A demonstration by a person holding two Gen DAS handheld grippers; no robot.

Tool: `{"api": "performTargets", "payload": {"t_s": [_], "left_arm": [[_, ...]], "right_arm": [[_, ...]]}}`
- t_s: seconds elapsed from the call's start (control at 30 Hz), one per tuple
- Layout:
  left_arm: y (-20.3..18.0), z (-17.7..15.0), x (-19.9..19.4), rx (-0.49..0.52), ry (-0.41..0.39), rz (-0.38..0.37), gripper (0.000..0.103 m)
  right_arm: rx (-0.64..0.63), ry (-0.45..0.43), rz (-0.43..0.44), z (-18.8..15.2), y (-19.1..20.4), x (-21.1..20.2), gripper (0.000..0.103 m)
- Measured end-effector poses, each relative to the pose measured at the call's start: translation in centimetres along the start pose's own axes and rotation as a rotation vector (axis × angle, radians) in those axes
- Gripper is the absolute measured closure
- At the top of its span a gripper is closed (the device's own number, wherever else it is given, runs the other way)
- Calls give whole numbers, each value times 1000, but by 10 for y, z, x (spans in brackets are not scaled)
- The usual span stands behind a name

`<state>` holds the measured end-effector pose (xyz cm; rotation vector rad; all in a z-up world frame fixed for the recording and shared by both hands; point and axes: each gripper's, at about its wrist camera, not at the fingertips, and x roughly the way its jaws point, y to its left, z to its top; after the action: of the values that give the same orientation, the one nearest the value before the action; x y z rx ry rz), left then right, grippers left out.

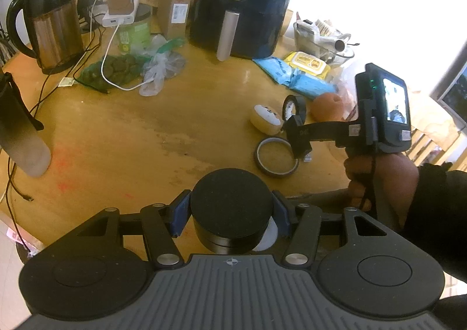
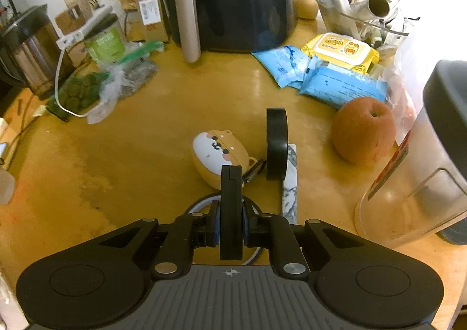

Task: Organize rigid objects
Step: 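Carry the black base and black block into the cardboard box and release both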

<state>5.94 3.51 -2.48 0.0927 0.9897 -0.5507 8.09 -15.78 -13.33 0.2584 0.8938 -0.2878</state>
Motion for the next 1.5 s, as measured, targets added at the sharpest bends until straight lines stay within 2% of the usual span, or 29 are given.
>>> {"api": "performTargets", "payload": {"t_s": [0.4, 0.87, 1.2, 1.5], "left_arm": [[-13, -4, -7, 11, -9, 17, 47], [-40, -7, -8, 62, -9, -6, 47], [-49, -12, 2, 66, 24, -31, 47], [-61, -25, 15, 93, 72, -58, 47]], "right_arm": [[-3, -14, 96, -4, -6, -53, 86], [8, -24, 151, -27, -22, -105, 86], [23, -10, 185, -44, -39, -131, 86], [28, 53, 194, -73, -48, -134, 86]]}}
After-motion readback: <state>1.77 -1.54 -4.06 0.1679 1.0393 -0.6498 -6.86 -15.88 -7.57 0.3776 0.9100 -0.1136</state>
